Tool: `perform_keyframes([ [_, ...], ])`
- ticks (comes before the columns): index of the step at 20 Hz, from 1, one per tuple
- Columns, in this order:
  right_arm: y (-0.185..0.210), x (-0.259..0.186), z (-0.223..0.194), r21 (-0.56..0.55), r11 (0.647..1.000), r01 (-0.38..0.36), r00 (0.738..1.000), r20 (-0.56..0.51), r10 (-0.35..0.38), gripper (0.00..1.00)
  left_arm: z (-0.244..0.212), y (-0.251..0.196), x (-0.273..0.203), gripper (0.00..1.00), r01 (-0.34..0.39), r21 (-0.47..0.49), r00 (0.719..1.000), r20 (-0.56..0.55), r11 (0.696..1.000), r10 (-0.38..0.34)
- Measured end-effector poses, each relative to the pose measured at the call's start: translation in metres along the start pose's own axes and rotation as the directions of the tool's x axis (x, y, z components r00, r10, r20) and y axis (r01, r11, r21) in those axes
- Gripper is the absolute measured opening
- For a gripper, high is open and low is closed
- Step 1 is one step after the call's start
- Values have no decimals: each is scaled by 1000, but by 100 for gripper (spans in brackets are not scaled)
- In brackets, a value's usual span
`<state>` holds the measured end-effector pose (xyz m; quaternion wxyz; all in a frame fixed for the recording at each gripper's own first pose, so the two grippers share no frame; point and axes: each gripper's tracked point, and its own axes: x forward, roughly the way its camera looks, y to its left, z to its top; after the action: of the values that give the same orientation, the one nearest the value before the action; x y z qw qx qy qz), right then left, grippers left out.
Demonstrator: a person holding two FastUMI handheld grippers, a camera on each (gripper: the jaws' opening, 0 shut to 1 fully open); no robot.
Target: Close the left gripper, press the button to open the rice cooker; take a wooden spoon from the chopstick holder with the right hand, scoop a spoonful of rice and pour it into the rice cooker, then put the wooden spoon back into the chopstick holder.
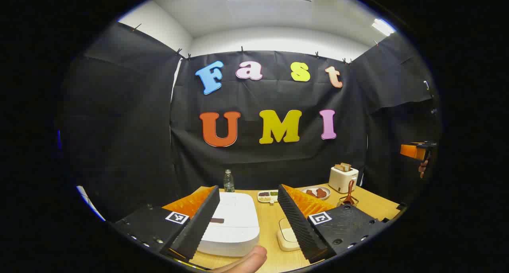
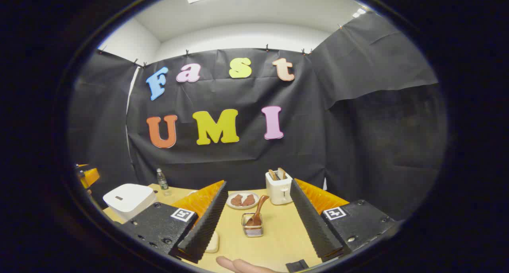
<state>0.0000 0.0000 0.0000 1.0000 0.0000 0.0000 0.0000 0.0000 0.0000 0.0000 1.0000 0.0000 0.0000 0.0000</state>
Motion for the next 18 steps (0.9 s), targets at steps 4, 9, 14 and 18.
perform_keyframes([
  [4,6,-6,1,-13,1000,-17,1000,20,17,100,1,-2,0,94,-14,6,1000,3,1000,14],
  [9,16,-14,2,-4,999,-47,999,27,47,100,-1,1,-1,95,-9,-13,1000,0,1000,9],
  [14,21,-16,-3,-31,998,-50,998,32,51,100,6,4,1,95,2,-54,1000,16,999,-1],
  [18,26,-16,-8,-39,998,-53,998,36,55,100,2,16,4,95,-12,-37,1000,-11,999,11],
])
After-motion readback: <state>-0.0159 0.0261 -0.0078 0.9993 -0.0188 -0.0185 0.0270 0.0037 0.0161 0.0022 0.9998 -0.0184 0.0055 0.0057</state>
